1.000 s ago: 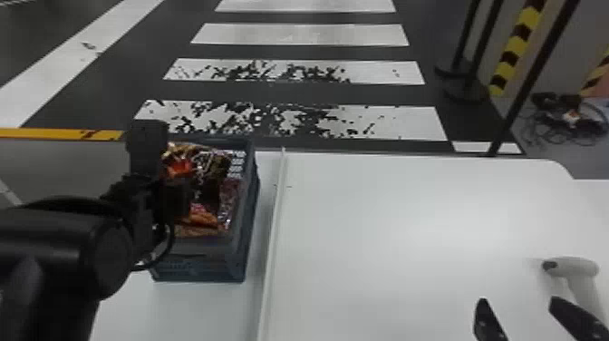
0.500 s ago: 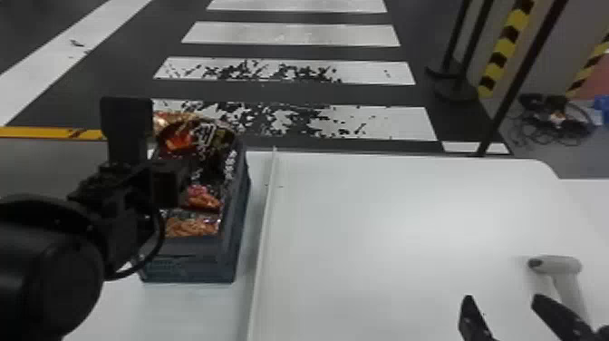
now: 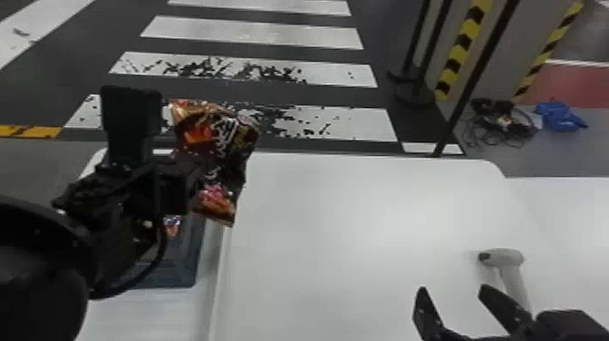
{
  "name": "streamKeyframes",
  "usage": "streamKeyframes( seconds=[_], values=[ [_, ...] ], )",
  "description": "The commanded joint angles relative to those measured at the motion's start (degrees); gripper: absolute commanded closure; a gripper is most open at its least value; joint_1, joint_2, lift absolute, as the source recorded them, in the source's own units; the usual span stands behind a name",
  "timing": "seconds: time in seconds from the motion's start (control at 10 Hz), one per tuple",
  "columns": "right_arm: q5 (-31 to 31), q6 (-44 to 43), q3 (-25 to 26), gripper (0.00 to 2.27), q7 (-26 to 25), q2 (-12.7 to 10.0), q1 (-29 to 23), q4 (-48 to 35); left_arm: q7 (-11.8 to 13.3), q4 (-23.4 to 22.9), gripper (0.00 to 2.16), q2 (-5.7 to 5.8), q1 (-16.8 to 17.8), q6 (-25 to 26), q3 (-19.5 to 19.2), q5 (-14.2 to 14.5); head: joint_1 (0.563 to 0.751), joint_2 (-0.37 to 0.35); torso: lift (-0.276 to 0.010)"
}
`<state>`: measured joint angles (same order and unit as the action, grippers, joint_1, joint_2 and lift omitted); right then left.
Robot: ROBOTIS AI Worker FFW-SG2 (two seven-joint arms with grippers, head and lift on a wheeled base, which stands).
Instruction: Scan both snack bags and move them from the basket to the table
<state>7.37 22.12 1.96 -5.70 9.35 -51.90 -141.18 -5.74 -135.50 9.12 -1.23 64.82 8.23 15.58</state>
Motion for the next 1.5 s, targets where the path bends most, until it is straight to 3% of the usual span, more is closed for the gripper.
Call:
streamKeyframes(
  seconds=[0.0,0.2,0.4,0.6,0.7,0.9,1.1,1.4],
  values=[
    [-0.08,0.00,-0.46,0.14,0.61,-0.65,-0.04,-0.15,2.49,1.73,2.04,-1.21,0.71,0.01,4.34,-0.28,0.695,-0.128,-0.098],
    [-0.60,0.00,-1.78,0.14,0.78,-1.35,0.22,-0.41,3.89,4.72,2.04,-1.82,1.50,-0.17,12.25,-4.85,0.695,-0.213,-0.098],
    [-0.78,0.00,-2.04,0.14,0.78,-1.53,0.31,-0.94,7.32,7.53,2.04,-3.23,1.85,-0.17,14.71,-4.59,0.695,-0.264,-0.098],
    [-0.87,0.00,-2.40,0.14,0.78,-1.53,0.40,-1.20,11.45,13.33,2.04,-4.72,2.29,-1.05,17.00,-3.89,0.695,-0.326,-0.098],
    [-1.31,0.17,-2.66,0.14,0.87,-1.53,0.49,-1.64,14.18,16.85,2.04,-5.60,2.29,-3.51,18.23,-3.54,0.695,-0.350,-0.098],
    [-4.12,0.35,-4.86,0.14,1.57,-1.53,0.58,-2.61,16.99,23.53,2.04,-7.97,2.38,-7.55,20.86,-3.97,0.695,-0.350,-0.098],
    [-4.47,0.35,-5.21,0.14,1.57,-1.53,0.58,-2.70,18.75,28.89,2.04,-9.26,3.61,-7.90,22.80,-4.15,0.695,-0.350,-0.098],
    [-4.38,0.35,-4.86,0.14,1.57,-1.17,0.58,-2.70,16.90,33.55,2.04,-9.26,3.78,-10.37,24.64,-8.55,0.695,-0.350,-0.098]
  ],
)
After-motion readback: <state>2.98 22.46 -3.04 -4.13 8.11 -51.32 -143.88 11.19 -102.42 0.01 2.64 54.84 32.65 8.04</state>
